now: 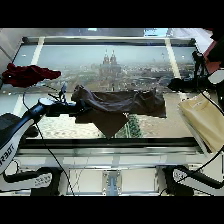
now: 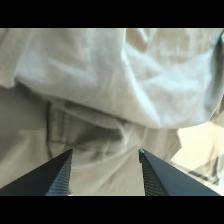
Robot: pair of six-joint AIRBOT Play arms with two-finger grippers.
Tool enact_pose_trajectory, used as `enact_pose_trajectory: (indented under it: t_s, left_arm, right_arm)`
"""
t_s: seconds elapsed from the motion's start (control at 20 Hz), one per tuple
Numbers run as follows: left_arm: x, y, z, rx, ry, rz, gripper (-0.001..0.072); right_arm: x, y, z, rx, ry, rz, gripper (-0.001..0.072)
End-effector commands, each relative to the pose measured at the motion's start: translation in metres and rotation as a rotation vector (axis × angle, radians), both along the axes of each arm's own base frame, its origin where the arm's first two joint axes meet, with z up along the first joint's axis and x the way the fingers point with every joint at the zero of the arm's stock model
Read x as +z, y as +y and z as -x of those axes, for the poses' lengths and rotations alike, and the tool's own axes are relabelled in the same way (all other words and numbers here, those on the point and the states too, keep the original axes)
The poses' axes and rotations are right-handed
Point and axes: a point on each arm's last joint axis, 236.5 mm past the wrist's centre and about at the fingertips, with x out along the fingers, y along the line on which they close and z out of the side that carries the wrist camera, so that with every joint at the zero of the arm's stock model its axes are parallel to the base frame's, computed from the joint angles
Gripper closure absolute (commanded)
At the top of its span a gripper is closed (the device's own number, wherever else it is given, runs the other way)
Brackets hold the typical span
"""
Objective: Fold the shirts.
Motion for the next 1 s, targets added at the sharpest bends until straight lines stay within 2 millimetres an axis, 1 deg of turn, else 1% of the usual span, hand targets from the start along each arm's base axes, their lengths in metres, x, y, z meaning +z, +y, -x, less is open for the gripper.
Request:
enact_pose_trajectory:
  t_s: [0.0,0.1,0.2,0.45,0.55,0.6,0.65,0.7,0.8,0.85,0.95]
  left_arm:
    - [-0.012,0.007,0.009,-0.039,0.014,-0.078,0.0245]
    - [-0.017,0.007,0.008,-0.037,0.011,-0.116,0.0246]
    - [-0.017,-0.004,0.007,-0.048,-0.015,-0.127,0.0245]
    - [-0.021,-0.03,0.011,-0.064,-0.025,-0.129,0.0246]
    - [-0.02,-0.031,0.007,-0.047,-0.031,-0.124,0.0251]
    - [-0.021,-0.029,0.004,-0.038,-0.039,-0.13,0.0415]
    - [-0.021,-0.026,0.001,-0.032,-0.056,-0.145,0.064]
    - [-0.022,-0.023,-0.003,-0.026,-0.072,-0.157,0.0692]
    - [-0.021,-0.021,-0.007,-0.015,-0.083,-0.164,0.0692]
    - [-0.021,-0.022,-0.006,-0.014,-0.08,-0.161,0.0655]
    - [-0.019,-0.026,-0.002,-0.027,-0.063,-0.142,0.0107]
  right_arm:
    - [0.001,0.003,0.001,0.0,0.003,-0.015,0.036]
    - [0.001,0.004,0.001,0.0,0.002,-0.022,0.036]
    - [0.002,0.005,0.0,0.001,0.001,-0.025,0.036]
    - [0.001,0.005,0.001,0.001,0.002,-0.025,0.036]
    - [0.001,0.005,0.001,0.003,0.005,-0.022,0.0361]
    - [0.001,0.004,0.001,0.002,0.005,-0.021,0.036]
    - [0.001,0.004,0.001,0.002,0.005,-0.02,0.0361]
    - [0.001,0.004,0.001,0.002,0.006,-0.019,0.0361]
    - [0.0,0.004,0.002,0.005,0.008,-0.017,0.0361]
    - [0.0,0.004,0.003,0.007,0.011,-0.015,0.036]
    - [-0.002,0.001,0.004,0.008,0.015,-0.002,0.036]
